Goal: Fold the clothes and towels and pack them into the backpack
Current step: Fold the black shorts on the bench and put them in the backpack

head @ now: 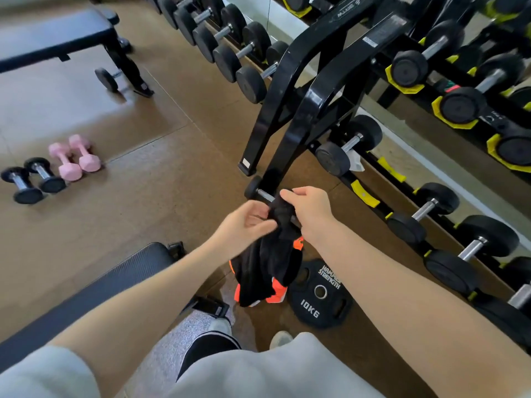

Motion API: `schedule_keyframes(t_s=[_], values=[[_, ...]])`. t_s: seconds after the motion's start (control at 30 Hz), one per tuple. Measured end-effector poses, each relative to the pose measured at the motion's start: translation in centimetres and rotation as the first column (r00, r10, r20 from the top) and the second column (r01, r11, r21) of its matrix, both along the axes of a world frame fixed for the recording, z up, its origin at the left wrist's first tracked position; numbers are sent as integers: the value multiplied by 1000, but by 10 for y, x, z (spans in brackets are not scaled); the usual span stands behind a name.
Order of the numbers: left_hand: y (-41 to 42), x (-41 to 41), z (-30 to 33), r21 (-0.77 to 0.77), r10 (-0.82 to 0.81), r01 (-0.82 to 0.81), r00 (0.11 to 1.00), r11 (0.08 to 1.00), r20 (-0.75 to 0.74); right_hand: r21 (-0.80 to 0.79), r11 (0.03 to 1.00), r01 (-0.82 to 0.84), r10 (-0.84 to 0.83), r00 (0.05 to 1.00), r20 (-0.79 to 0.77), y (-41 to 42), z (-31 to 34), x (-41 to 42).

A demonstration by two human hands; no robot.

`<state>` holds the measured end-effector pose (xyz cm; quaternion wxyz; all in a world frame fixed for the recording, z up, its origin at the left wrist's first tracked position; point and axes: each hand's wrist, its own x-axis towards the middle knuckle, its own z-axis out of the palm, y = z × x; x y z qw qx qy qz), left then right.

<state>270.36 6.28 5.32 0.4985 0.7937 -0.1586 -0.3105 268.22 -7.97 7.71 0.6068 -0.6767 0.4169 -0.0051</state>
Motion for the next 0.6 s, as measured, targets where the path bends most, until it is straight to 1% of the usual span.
schedule_keyframes(t_s=[0.03,0.1,0.13,0.17,0.23,0.3,0.37,0.43,0.5,0.53,0.6], values=[[2,-6,-5,-22,-15,15,999,1000,-39,96,992,77,-77,997,6,3,2,2],[5,-15,-12,-52,-8,5,998,999,-65,298,934,198,-216,976,27,10,8,5],[6,-17,-15,-73,8,-12,998,997,-60,372,898,233,-263,964,30,12,14,7],[7,-18,-15,-97,32,-37,998,995,-50,410,876,254,-293,956,34,13,18,8],[10,-17,-12,-147,118,-121,993,982,-23,428,874,232,-285,957,63,15,24,9],[15,-14,-4,-223,189,-184,982,957,-2,342,925,166,-200,977,66,17,26,9],[18,-12,5,-271,166,-145,984,952,57,286,952,113,-125,992,27,18,24,5],[19,-11,11,-219,132,-90,974,972,185,325,939,113,-128,991,27,21,24,2],[19,-8,13,-139,141,-99,929,985,341,403,903,150,-184,982,47,25,26,1],[20,-6,12,-121,154,-116,912,986,381,438,884,163,-209,976,58,27,29,0],[23,-2,15,-103,168,-138,907,985,386,496,849,182,-253,964,80,27,35,0]])
